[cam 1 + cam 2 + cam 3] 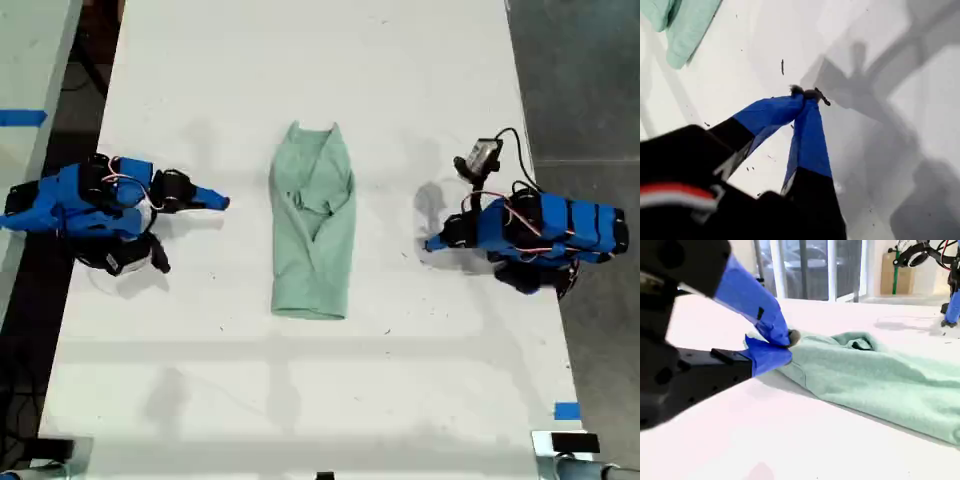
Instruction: Fold t shirt
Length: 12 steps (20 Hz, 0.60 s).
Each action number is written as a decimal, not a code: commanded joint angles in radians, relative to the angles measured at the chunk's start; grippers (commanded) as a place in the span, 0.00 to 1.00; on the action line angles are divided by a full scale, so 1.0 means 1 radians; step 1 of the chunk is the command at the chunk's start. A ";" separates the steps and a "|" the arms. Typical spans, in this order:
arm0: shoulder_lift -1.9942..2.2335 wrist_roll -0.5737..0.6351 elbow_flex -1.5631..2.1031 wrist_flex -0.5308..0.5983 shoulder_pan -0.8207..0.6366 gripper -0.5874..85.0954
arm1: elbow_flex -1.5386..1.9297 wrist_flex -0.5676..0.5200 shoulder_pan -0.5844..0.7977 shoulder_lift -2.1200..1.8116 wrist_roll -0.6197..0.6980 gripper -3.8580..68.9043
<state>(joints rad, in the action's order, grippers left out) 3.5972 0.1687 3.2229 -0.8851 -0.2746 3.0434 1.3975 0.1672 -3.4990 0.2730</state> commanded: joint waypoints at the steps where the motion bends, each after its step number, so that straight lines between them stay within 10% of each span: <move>1: 0.009 -0.021 -0.006 -0.008 0.069 0.01 | 0.026 0.003 -0.069 -0.008 -0.114 0.04; 8: -0.041 0.009 -0.172 -0.032 0.089 0.01 | -0.103 0.064 -0.104 0.009 -0.135 0.04; 12: -0.769 -0.063 -0.686 0.015 0.264 0.01 | -0.603 0.014 -0.130 0.624 -0.167 0.04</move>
<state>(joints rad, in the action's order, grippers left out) 3.2122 0.1534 2.8256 -0.8943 -0.0874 2.7474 1.4527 0.0690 -3.2336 0.1227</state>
